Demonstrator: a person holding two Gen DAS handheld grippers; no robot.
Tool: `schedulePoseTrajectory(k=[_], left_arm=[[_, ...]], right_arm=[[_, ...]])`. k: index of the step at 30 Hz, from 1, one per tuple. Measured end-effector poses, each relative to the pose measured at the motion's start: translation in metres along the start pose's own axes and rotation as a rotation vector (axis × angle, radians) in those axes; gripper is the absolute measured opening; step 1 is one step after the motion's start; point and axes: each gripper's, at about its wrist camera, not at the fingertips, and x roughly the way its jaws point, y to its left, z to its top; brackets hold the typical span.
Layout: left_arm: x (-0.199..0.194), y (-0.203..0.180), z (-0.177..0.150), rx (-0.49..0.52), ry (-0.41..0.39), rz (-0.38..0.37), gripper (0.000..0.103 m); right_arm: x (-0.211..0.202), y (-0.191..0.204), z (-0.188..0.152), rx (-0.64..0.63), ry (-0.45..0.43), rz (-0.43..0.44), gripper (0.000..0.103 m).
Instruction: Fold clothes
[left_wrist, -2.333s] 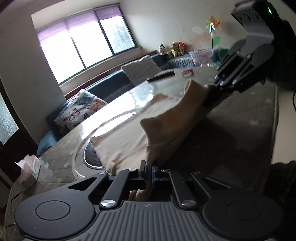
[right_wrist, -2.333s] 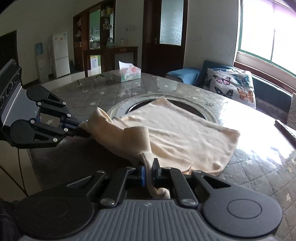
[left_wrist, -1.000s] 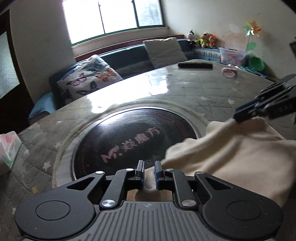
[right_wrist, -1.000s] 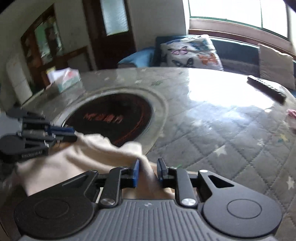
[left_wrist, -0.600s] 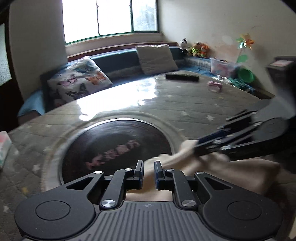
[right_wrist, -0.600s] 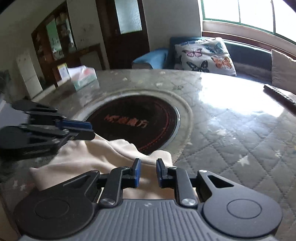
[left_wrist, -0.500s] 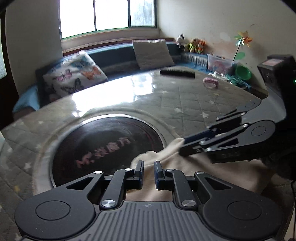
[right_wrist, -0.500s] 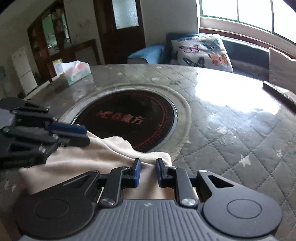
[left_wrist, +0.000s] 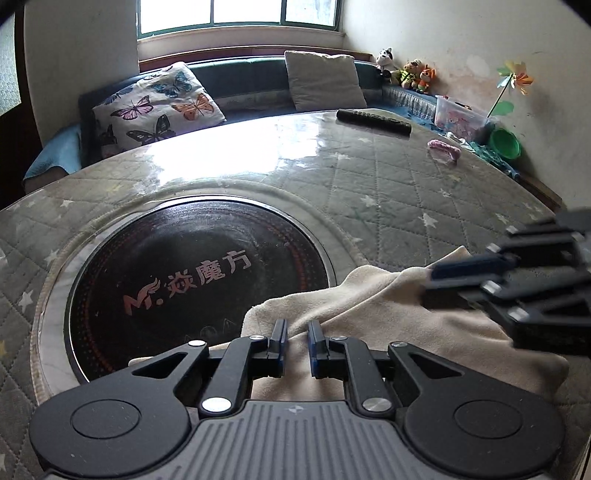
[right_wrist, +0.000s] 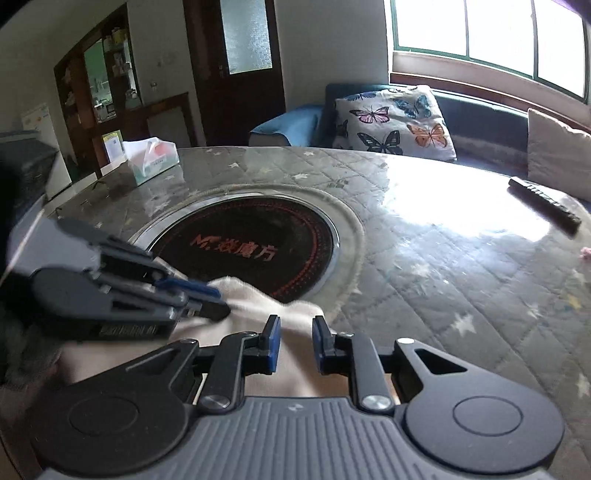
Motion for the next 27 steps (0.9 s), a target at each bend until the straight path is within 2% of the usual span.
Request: schedulePoseTrajectory(k=[3, 5, 11, 16, 18, 21, 25, 27], left_arm=[[0.001, -0.001, -0.001, 0.006, -0.004, 0.006, 0.013], [0.002, -0.002, -0.001, 0.010, -0.005, 0.011, 0.014], [0.002, -0.004, -0.002, 0.020, -0.010, 0.025, 0.014], [0.002, -0.005, -0.002, 0.024, -0.014, 0.033, 0.014], [0.002, -0.006, -0.003, 0.027, -0.015, 0.037, 0.014], [0.002, -0.007, -0.004, 0.033, -0.019, 0.042, 0.014], [0.002, -0.009, -0.005, 0.042, -0.031, 0.050, 0.014], [0.003, -0.010, -0.006, 0.044, -0.038, 0.056, 0.014]], right_arm=[[-0.012, -0.003, -0.017, -0.002, 0.022, -0.010, 0.017], [-0.014, -0.009, -0.027, 0.010, 0.032, -0.051, 0.017], [-0.039, -0.037, -0.035, 0.134, -0.028, -0.085, 0.017], [-0.040, -0.049, -0.045, 0.173, -0.008, -0.083, 0.018], [-0.035, -0.049, -0.047, 0.178, -0.005, -0.076, 0.017], [-0.029, -0.047, -0.048, 0.174, -0.014, -0.085, 0.006], [-0.031, -0.040, -0.041, 0.119, -0.046, -0.150, 0.004], [-0.026, -0.041, -0.042, 0.104, -0.033, -0.165, 0.004]])
